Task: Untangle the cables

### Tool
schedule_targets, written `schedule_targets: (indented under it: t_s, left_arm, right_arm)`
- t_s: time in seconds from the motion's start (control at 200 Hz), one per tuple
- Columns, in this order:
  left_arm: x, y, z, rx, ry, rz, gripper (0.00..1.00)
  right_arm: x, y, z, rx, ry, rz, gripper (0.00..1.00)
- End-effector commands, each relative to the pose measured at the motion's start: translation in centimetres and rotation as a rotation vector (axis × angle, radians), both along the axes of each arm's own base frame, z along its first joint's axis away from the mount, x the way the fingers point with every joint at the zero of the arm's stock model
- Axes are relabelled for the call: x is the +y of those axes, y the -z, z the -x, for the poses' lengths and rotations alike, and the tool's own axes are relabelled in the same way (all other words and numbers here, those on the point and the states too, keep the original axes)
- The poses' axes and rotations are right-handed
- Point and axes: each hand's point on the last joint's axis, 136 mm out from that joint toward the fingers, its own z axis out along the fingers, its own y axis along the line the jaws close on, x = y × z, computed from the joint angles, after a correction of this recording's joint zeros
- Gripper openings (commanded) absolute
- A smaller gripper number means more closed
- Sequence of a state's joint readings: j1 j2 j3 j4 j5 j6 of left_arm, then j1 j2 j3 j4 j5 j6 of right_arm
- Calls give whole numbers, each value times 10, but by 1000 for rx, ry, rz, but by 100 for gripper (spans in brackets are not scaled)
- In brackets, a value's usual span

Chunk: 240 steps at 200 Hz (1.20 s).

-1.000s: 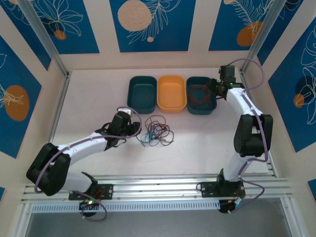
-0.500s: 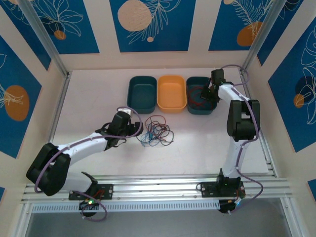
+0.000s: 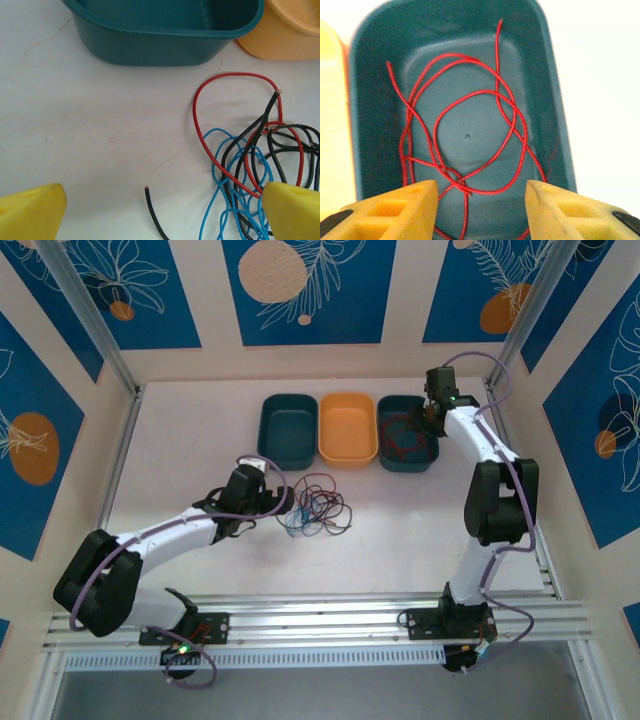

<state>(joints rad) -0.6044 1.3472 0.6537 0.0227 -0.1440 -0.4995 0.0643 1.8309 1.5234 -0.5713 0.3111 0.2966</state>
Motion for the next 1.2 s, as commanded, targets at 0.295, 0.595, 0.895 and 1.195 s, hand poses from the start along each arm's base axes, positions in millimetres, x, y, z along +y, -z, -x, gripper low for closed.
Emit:
schedule_targets:
  t_s: [0.295, 0.595, 0.895, 1.195]
  left_arm:
    - [3, -14, -10, -18, -76, 41, 100]
    - [10, -3, -6, 8, -109, 68, 100]
    - [15, -1, -3, 8, -118, 69, 100]
    - [14, 2, -4, 14, -114, 70, 100]
  right_arm:
    - [148, -25, 81, -1, -382, -186, 43]
    - [223, 42, 115, 166, -457, -161, 35]
    - [232, 99, 115, 240, -459, 41, 31]
    - [231, 117, 109, 238, -408, 60, 25]
